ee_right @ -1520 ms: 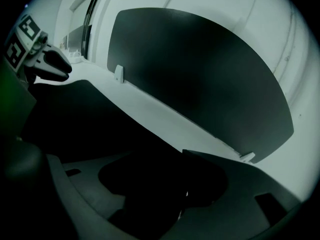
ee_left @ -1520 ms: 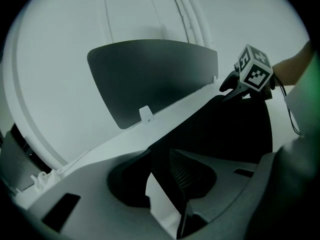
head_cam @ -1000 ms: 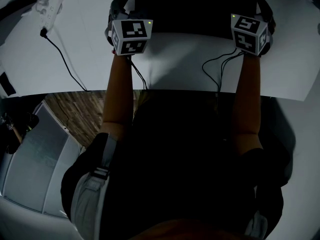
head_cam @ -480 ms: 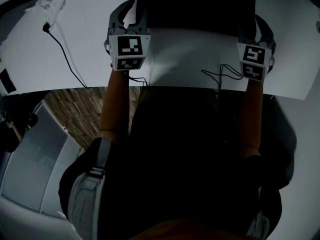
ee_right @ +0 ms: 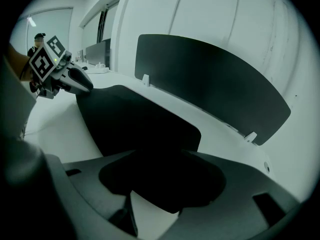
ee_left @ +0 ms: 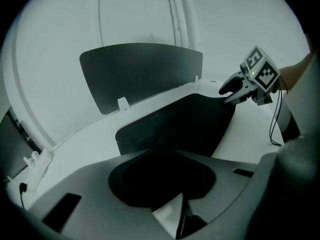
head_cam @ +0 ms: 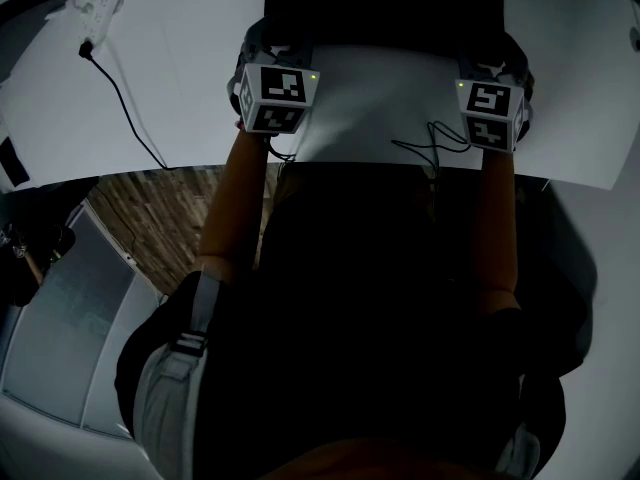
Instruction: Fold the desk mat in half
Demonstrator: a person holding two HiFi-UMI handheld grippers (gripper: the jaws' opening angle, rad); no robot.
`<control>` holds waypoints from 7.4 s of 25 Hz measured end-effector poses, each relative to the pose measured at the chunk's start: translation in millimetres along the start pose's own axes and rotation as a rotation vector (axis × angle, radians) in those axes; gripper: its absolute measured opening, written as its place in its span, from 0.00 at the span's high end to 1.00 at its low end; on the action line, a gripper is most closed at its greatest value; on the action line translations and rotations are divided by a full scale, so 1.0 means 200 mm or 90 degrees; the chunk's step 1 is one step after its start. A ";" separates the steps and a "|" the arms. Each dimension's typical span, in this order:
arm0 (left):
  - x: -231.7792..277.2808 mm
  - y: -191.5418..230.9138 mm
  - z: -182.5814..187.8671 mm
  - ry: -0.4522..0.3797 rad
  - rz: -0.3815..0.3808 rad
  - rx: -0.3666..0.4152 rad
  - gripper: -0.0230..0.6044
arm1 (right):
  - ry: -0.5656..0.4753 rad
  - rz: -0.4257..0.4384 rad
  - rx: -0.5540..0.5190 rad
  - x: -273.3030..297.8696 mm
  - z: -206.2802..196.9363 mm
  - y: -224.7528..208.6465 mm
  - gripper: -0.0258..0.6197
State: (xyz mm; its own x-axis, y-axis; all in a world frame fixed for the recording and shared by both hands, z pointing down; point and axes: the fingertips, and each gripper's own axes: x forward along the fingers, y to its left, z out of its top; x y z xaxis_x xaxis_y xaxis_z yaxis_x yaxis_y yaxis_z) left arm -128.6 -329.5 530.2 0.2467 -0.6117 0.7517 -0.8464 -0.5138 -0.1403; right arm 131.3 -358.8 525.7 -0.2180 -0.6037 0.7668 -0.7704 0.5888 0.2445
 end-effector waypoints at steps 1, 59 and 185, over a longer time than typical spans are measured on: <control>0.00 -0.01 -0.01 0.002 -0.003 -0.007 0.79 | 0.000 0.001 0.001 0.00 -0.01 0.01 0.58; -0.20 0.09 0.39 -0.107 0.133 0.030 0.78 | -0.131 -0.060 -0.004 -0.20 0.28 -0.14 0.59; -2.95 -2.02 -0.23 -0.606 -0.044 0.316 0.94 | -0.602 -0.036 -0.177 -3.18 -0.49 1.62 0.91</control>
State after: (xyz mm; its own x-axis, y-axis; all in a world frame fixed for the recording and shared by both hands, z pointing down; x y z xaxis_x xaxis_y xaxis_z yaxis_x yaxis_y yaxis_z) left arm 45.4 266.3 172.3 0.7341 -0.6789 -0.0134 -0.5836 -0.6206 -0.5237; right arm 78.9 268.6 176.0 -0.6676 -0.7445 -0.0116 -0.6526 0.5775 0.4905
